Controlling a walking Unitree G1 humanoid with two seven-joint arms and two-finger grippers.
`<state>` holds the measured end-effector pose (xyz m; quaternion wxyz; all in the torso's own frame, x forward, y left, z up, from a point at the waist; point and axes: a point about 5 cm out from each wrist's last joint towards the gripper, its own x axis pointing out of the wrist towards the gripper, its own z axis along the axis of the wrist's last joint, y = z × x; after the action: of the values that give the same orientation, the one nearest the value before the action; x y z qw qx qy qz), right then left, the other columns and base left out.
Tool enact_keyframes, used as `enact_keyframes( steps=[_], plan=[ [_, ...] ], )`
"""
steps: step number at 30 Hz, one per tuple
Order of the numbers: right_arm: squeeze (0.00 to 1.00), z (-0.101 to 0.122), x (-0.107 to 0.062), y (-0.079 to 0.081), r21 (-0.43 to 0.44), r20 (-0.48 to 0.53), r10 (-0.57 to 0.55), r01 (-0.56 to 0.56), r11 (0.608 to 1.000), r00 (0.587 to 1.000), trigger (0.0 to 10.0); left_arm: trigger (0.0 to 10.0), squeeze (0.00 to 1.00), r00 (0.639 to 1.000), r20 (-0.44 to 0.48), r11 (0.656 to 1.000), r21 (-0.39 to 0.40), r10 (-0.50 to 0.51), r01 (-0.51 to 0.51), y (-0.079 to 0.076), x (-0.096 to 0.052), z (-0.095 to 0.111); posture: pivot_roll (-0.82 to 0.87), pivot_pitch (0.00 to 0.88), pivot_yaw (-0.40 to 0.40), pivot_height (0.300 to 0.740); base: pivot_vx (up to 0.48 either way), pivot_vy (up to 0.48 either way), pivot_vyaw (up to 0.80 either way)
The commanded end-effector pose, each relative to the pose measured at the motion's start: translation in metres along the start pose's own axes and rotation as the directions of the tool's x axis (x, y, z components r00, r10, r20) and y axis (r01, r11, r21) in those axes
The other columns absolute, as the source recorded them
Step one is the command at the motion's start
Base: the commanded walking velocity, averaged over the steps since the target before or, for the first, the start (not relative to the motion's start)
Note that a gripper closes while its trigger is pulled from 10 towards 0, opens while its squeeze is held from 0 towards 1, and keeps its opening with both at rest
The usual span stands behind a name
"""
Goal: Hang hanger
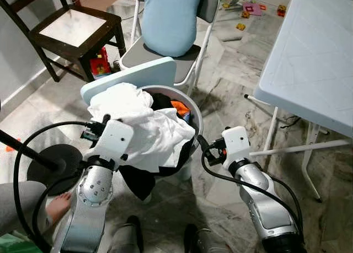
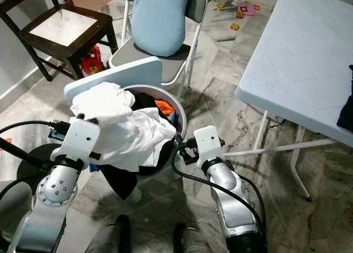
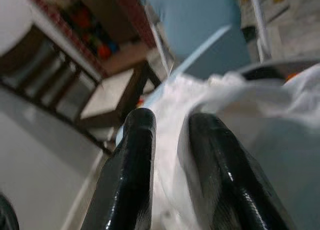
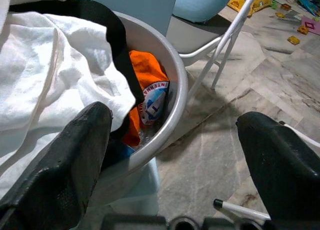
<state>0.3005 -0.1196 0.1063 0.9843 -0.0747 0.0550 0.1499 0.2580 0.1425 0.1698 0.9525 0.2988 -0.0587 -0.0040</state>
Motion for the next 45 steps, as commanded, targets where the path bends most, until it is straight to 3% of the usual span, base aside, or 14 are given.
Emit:
enact_keyframes(
  steps=[1,10,17,19,23,25,27,28,29,30,31,32,38,45],
  plan=[
    [0.00,-0.006,-0.001,-0.001,0.006,-0.021,0.000,0.000,1.000,1.000,10.0,10.0,1.00,0.999,0.031,1.000,0.017,-0.015,0.015,-0.003,-0.001,0.007,0.06,0.250,-0.081,0.740,0.000,0.000,0.00],
    [0.00,-0.005,0.001,-0.001,0.005,-0.019,-0.003,0.003,1.000,1.000,10.0,10.0,1.00,0.999,0.025,0.999,0.043,-0.021,0.020,0.010,0.029,0.009,0.06,0.242,-0.075,0.740,0.000,0.000,0.00],
    [0.00,-0.004,0.002,0.000,0.006,-0.014,-0.005,0.005,1.000,1.000,10.0,10.0,1.00,0.983,0.000,0.983,0.038,-0.182,0.182,-0.006,0.048,0.013,0.05,0.236,-0.069,0.740,0.000,0.000,0.00],
    [0.00,-0.005,0.001,0.000,0.008,-0.015,-0.009,0.009,1.000,1.000,10.0,10.0,1.00,0.982,0.015,0.982,0.043,-0.187,0.186,-0.008,0.047,0.015,0.05,0.238,-0.065,0.740,0.000,0.000,0.00],
    [0.00,-0.007,0.000,0.000,0.009,-0.016,-0.010,0.010,1.000,1.000,10.0,10.0,1.00,0.966,0.130,0.975,0.005,-0.222,0.223,-0.014,0.039,0.030,0.05,0.243,-0.064,0.740,0.000,0.000,0.00],
    [0.00,-0.007,0.001,0.001,0.010,-0.018,-0.009,0.009,1.000,1.000,10.0,10.0,1.00,0.931,0.221,0.955,0.004,-0.291,0.298,-0.025,0.029,0.043,0.06,0.245,-0.067,0.740,0.000,0.000,0.00],
    [0.00,-0.008,0.001,0.001,0.010,-0.021,-0.006,0.006,1.000,1.000,10.0,10.0,1.00,0.908,0.249,0.939,0.016,-0.337,0.345,-0.032,0.020,0.046,0.06,0.244,-0.069,0.740,0.000,0.000,0.00],
    [0.00,-0.008,0.001,0.001,0.010,-0.021,-0.004,0.004,1.000,1.000,10.0,10.0,0.78,0.894,0.261,0.928,0.021,-0.363,0.371,-0.036,0.014,0.047,0.06,0.245,-0.069,0.740,0.000,0.000,0.00],
    [0.00,-0.008,0.002,0.001,0.010,-0.021,-0.001,0.002,1.000,1.000,10.0,10.0,0.39,0.876,0.275,0.915,0.033,-0.396,0.403,-0.039,0.008,0.047,0.07,0.245,-0.071,0.740,0.000,0.000,0.00],
    [0.00,-0.008,0.002,0.001,0.010,-0.021,-0.001,0.002,1.000,1.000,10.0,10.0,0.39,0.876,0.275,0.915,0.033,-0.396,0.403,-0.039,0.008,0.047,0.07,0.245,-0.071,0.740,0.000,0.000,0.00],
    [0.00,-0.008,0.002,0.001,0.010,-0.023,0.000,0.000,1.000,1.000,10.0,10.0,0.07,0.879,0.255,0.914,0.051,-0.402,0.403,-0.039,0.005,0.043,0.07,0.245,-0.071,0.740,0.000,0.000,0.00],
    [0.00,-0.008,0.002,0.001,0.009,-0.024,0.002,-0.002,1.000,1.000,10.0,10.0,0.00,0.894,0.211,0.919,0.058,-0.394,0.391,-0.036,0.003,0.035,0.07,0.246,-0.072,0.740,0.000,0.000,0.00],
    [0.00,-0.009,0.002,0.002,0.009,-0.027,0.006,-0.006,1.000,1.000,10.0,10.0,0.00,0.958,-0.023,0.957,0.044,-0.287,0.288,-0.020,0.006,-0.002,0.07,0.245,-0.072,0.740,0.000,0.000,0.00],
    [0.00,-0.010,0.002,0.002,0.009,-0.029,0.008,-0.008,1.000,1.000,10.0,10.0,0.00,0.952,-0.127,0.959,0.016,-0.278,0.283,-0.022,0.005,-0.023,0.07,0.246,-0.073,0.740,0.000,0.000,0.00]
  ],
)
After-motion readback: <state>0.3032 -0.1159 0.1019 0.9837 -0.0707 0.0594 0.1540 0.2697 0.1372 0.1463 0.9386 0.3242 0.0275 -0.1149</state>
